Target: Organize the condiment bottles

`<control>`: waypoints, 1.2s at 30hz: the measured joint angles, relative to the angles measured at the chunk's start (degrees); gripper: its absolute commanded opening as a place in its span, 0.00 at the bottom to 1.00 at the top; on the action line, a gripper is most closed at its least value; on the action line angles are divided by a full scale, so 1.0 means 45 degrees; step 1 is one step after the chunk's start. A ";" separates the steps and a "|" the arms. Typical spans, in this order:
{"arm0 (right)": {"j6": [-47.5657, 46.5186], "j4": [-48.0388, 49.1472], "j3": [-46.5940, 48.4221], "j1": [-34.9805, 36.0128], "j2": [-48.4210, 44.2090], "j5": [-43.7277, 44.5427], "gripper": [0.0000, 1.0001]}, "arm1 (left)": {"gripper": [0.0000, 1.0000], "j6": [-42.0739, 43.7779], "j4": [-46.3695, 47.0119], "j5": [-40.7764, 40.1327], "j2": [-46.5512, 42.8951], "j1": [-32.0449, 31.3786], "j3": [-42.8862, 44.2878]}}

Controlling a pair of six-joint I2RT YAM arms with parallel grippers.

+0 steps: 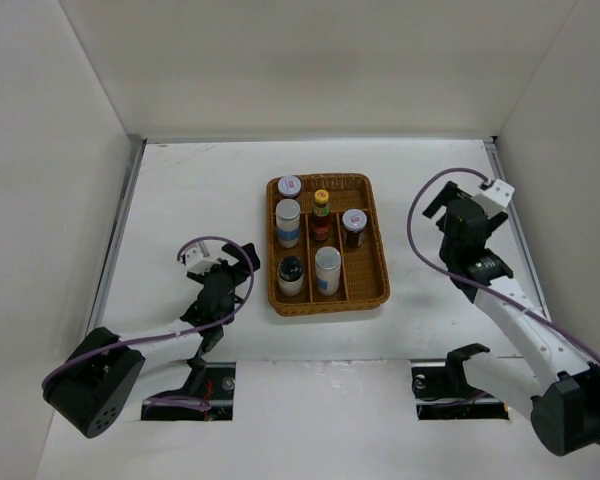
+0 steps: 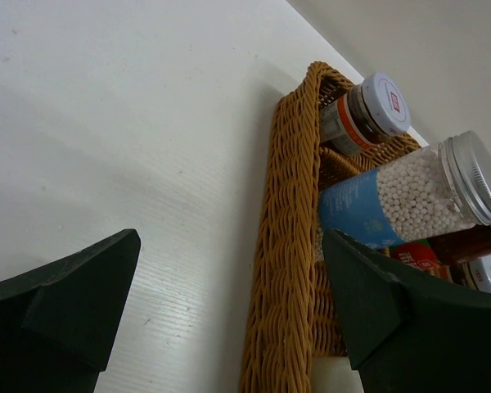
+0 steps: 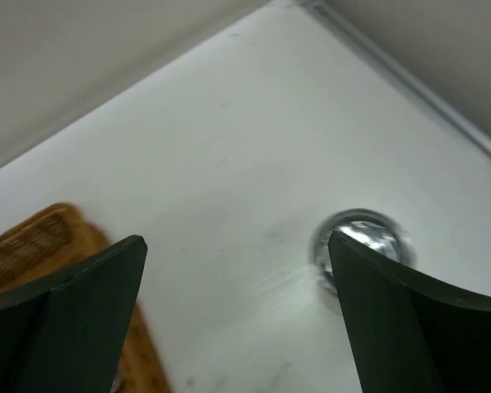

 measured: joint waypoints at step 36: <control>0.0024 -0.1166 -0.1088 -0.1360 -0.0325 -0.1195 0.53 | 0.97 -0.0005 0.0034 0.0078 -0.0301 -0.0146 0.0000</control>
